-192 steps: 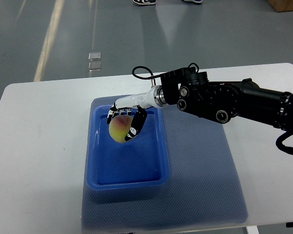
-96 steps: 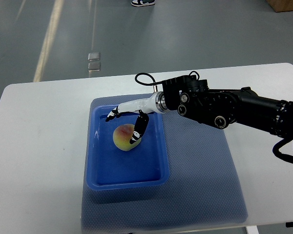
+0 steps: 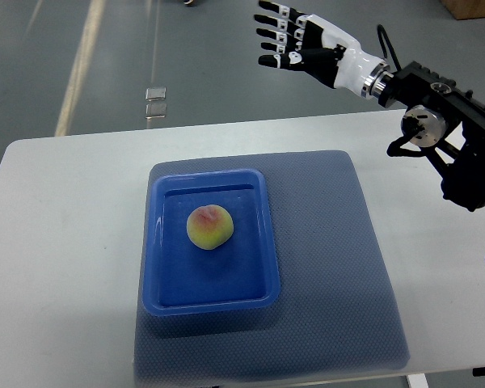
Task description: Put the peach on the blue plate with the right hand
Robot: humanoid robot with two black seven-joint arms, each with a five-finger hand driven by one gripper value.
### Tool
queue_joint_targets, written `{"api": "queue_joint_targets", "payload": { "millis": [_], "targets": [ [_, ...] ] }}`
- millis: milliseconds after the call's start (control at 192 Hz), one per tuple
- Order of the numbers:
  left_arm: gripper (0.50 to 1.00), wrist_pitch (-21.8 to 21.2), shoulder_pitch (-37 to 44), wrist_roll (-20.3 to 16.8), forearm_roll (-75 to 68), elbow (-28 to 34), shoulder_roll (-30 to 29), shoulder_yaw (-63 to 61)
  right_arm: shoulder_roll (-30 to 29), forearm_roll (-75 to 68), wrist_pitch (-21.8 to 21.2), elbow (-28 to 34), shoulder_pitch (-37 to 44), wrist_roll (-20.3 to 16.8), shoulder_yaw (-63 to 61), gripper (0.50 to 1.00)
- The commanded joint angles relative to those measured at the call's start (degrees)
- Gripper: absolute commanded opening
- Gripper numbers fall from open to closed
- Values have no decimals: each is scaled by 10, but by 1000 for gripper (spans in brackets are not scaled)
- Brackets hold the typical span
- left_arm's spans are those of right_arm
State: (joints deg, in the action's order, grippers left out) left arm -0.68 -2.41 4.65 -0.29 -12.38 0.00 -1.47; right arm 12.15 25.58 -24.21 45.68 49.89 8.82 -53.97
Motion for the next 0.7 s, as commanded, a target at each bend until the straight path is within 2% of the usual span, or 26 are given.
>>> {"api": "queue_joint_targets", "payload": {
  "millis": [0, 99, 172, 177, 344, 699],
  "targets": [
    [1000, 0, 0, 0, 0, 0, 0, 0, -31, -93, 0, -2, -91, 18, -89, 948],
    [1000, -1, 0, 0, 0, 0, 0, 0, -54, -128, -5, -39, -129, 74, -119, 948],
    [1000, -1, 0, 0, 0, 0, 0, 0, -56, -135, -6, -50, -132, 82, -120, 948],
    [1000, -1, 0, 0, 0, 0, 0, 0, -57, -147, -9, -72, -138, 94, -120, 948],
    [1000, -1, 0, 0, 0, 0, 0, -1, -72, -159, -29, -99, -154, 95, -120, 948],
    [1000, -1, 0, 0, -1, 0, 0, -1, -73, -159, -31, -101, -158, 95, -117, 948]
  ]
}}
